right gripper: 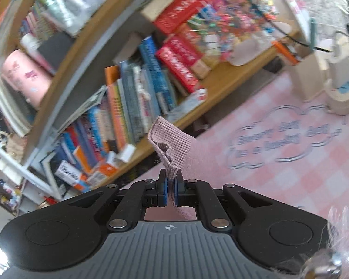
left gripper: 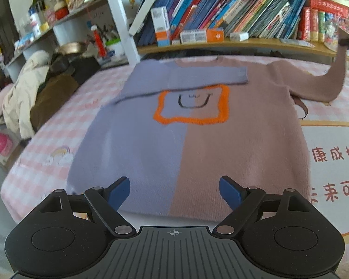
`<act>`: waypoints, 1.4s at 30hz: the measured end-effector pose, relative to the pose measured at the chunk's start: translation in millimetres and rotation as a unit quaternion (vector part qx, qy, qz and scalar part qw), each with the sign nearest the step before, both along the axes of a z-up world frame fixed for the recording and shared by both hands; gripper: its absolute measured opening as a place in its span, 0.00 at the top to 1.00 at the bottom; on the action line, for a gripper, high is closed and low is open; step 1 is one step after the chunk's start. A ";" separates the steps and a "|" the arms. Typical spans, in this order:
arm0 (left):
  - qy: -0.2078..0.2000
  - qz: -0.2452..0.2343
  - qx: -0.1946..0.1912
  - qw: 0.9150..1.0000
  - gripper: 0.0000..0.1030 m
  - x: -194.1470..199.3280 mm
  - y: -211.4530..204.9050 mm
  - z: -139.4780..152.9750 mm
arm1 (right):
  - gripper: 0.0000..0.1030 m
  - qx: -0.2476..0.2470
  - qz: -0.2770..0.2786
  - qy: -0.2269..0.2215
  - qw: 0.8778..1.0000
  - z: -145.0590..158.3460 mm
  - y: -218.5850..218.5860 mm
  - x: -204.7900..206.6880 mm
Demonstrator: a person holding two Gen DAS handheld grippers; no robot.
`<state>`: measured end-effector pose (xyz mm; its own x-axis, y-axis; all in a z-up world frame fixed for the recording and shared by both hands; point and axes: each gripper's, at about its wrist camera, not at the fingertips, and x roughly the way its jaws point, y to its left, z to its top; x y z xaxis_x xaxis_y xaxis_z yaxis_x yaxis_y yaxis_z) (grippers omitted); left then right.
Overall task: Fold clothes
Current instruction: 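Lift the pink sleeve with the right gripper and carry it toward the lavender half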
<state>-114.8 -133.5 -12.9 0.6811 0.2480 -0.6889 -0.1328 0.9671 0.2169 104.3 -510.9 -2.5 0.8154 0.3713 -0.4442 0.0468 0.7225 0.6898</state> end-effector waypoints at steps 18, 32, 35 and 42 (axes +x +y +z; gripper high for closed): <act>-0.070 -0.101 -0.015 0.992 0.11 11.8 108.9 16.4 | 0.95 -0.020 0.004 -0.033 0.999 46.9 134.8 9.2; -0.085 -0.121 -0.031 0.989 0.11 23.8 194.6 13.0 | 0.95 -0.063 0.024 -0.032 0.997 50.1 263.3 33.3; -0.082 -0.122 -0.031 0.989 0.11 25.5 205.1 11.0 | 0.95 -0.059 0.033 -0.016 0.998 45.2 285.4 41.6; -0.069 -0.110 -0.025 0.991 0.11 26.2 229.7 6.5 | 0.95 -0.067 0.053 0.000 0.996 29.0 337.0 59.5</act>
